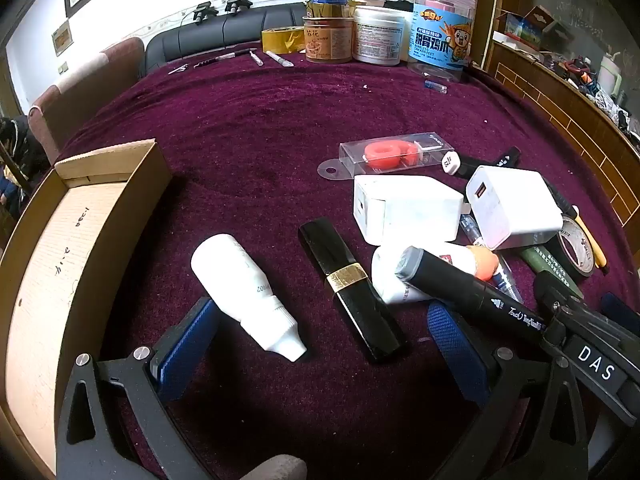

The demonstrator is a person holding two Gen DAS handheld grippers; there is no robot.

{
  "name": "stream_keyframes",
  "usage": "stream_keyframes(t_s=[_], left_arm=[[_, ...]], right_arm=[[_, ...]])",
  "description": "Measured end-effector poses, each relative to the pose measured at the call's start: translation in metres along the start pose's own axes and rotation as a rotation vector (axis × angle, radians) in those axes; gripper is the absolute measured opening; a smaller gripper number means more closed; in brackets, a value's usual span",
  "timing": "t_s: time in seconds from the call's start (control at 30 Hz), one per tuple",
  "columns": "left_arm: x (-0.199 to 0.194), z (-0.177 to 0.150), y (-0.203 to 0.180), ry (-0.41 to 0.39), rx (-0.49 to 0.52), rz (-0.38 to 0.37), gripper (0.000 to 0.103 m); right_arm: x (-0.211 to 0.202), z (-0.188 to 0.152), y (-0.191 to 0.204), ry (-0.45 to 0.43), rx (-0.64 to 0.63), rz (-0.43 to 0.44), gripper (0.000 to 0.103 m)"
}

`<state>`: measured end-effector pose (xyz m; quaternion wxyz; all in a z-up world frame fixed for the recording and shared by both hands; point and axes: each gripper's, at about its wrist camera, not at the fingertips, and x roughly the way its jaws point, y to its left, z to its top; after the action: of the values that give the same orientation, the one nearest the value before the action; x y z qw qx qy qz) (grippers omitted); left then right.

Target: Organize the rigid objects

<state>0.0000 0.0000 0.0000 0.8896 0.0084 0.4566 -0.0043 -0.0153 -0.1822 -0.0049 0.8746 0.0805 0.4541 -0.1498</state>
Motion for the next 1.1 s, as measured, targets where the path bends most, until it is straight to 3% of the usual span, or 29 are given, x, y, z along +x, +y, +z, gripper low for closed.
stream_keyframes(t_s=[1.1], left_arm=[[-0.0005,-0.0005,-0.0005,0.001,-0.009,0.009,0.102]], right_arm=[[-0.0002,0.0001,0.0008,-0.002,0.0,-0.002,0.103]])
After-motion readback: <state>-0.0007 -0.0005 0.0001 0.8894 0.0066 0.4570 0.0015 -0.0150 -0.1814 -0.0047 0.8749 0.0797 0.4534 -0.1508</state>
